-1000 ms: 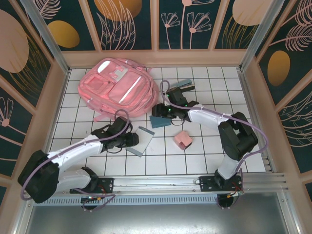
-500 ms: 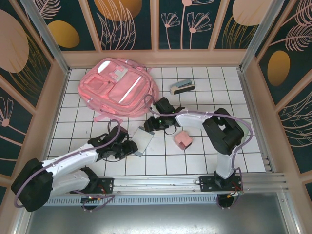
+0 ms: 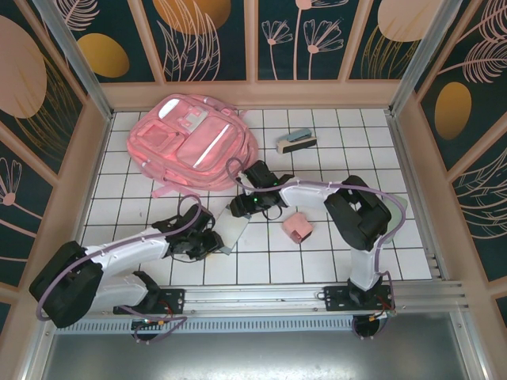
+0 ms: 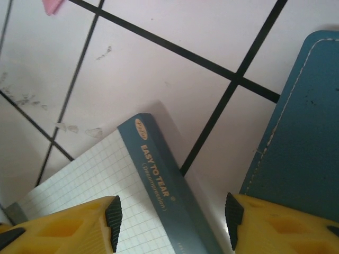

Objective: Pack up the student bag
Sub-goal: Pick up the book from the center of the table.

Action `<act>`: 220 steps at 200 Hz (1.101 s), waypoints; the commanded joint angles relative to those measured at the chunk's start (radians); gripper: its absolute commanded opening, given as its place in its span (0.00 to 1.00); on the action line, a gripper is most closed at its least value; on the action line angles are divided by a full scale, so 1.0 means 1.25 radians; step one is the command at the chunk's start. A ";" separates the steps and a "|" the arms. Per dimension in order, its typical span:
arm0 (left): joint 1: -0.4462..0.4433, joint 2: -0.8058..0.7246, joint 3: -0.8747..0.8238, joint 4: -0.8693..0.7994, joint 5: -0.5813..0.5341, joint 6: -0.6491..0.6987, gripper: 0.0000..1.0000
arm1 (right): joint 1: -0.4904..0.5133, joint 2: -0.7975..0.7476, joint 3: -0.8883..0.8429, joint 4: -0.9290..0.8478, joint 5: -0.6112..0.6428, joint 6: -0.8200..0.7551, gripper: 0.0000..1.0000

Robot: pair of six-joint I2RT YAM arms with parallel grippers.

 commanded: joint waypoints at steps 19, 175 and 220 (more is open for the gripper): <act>-0.004 0.047 0.037 -0.113 -0.143 0.024 0.31 | 0.007 0.024 -0.001 -0.113 0.211 -0.005 0.59; -0.003 0.102 0.041 -0.063 -0.141 0.073 0.27 | 0.016 0.021 -0.015 -0.026 -0.226 0.030 0.57; -0.003 0.106 0.028 -0.045 -0.138 0.071 0.26 | -0.049 -0.050 -0.069 0.088 -0.460 0.086 0.50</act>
